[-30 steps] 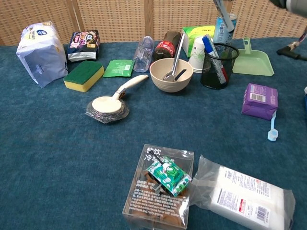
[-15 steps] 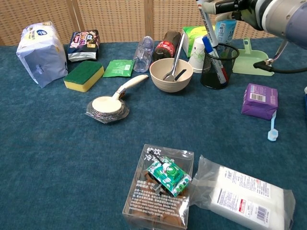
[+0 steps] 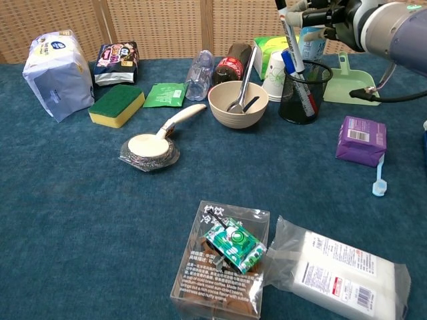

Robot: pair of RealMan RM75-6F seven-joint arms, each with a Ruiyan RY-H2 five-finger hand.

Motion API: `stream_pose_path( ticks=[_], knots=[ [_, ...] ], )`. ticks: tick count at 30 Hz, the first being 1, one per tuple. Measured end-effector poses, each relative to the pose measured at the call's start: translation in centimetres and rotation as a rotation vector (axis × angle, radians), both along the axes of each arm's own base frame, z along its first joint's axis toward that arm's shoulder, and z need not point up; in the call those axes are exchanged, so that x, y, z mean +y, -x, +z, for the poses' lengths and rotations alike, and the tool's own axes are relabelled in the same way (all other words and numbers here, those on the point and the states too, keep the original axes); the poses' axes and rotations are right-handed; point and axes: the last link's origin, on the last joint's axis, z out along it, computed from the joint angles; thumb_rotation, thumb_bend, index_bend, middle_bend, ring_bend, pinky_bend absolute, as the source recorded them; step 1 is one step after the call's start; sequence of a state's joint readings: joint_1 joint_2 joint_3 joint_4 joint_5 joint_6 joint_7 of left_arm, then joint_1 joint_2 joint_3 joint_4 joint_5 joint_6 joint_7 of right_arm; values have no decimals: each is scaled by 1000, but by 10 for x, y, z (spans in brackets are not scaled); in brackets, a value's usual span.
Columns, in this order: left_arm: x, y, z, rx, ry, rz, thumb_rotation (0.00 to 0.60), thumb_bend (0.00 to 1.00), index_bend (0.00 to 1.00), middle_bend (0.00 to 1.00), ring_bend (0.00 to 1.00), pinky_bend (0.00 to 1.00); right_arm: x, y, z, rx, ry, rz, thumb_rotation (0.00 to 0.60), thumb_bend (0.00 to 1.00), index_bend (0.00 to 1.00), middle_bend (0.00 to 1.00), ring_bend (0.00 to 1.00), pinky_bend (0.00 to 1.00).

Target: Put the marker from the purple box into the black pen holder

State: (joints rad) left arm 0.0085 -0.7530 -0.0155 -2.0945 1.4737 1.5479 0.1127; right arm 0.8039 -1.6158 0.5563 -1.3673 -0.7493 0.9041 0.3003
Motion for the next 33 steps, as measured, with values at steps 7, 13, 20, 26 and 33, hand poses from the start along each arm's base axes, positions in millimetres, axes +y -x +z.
stream_pose_path(
  ticks=[7,13,20,26,33],
  knots=[
    [0,-1,-1,-2,2,-3,600,199,0,0,0,0,0,6,0,-5,-3,-7,600,594,330,20,0,148],
    [-1,0,1,-3,-1,-4,600,198,0,0,0,0,3,11,0,-1,-8,6,600,699,119,0,0,149],
    [-1,0,2,-8,-5,-5,600,199,0,0,0,0,12,18,10,28,22,51,600,736,109,0,0,148],
    [-2,-1,2,-10,0,-14,600,199,0,0,0,0,30,26,38,110,89,126,600,734,112,0,0,148],
    [-4,-2,4,-21,-1,-31,600,199,0,0,0,0,60,55,78,389,179,209,600,641,113,0,0,149]
  ],
)
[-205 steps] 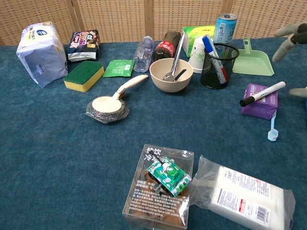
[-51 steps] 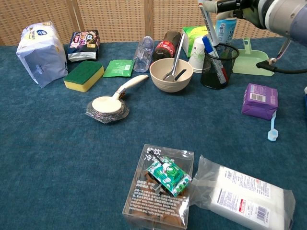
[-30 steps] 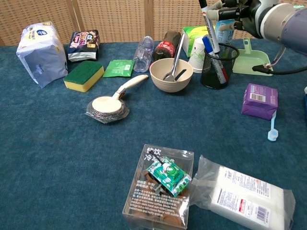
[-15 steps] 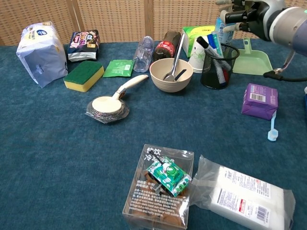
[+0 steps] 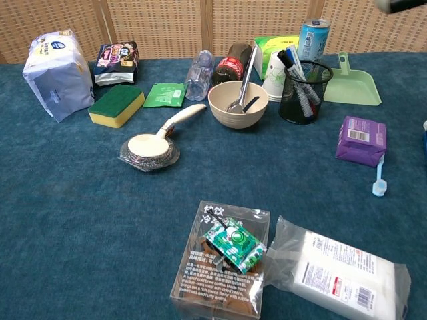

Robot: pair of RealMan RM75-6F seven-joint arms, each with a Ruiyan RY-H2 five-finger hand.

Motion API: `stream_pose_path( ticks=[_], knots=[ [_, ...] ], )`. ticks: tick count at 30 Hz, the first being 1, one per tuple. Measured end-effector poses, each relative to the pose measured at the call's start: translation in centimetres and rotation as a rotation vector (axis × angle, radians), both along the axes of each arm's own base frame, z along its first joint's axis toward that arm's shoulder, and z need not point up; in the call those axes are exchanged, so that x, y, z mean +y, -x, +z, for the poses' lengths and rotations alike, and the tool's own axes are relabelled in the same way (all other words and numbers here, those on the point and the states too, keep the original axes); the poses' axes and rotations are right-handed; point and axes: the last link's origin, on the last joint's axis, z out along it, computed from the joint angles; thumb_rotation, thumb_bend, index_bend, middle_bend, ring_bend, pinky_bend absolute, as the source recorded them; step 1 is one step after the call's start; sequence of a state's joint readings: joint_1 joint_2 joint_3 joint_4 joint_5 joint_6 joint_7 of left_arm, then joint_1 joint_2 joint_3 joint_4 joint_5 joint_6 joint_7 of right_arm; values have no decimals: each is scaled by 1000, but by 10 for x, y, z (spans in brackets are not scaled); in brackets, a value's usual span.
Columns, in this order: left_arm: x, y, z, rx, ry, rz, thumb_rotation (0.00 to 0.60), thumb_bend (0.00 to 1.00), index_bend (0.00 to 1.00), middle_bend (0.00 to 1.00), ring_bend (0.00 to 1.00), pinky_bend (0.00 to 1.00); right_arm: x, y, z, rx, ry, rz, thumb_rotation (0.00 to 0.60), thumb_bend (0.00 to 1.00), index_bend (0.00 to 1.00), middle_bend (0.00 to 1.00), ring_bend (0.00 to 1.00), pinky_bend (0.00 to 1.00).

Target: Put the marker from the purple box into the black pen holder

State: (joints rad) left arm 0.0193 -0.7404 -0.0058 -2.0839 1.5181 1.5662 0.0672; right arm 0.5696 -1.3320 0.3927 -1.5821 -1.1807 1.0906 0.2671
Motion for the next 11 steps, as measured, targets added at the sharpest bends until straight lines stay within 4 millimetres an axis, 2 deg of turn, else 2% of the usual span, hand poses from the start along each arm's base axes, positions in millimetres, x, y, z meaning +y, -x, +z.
stream_pose_path(
  ticks=[6,11],
  knots=[
    [-2,0,1,-3,0,-6,600,199,0,0,0,0,38,34,28,225,80,36,600,540,113,0,0,148],
    [-4,-1,1,0,3,-12,600,200,0,0,0,0,70,58,40,328,140,55,600,490,113,0,0,148]
  ],
)
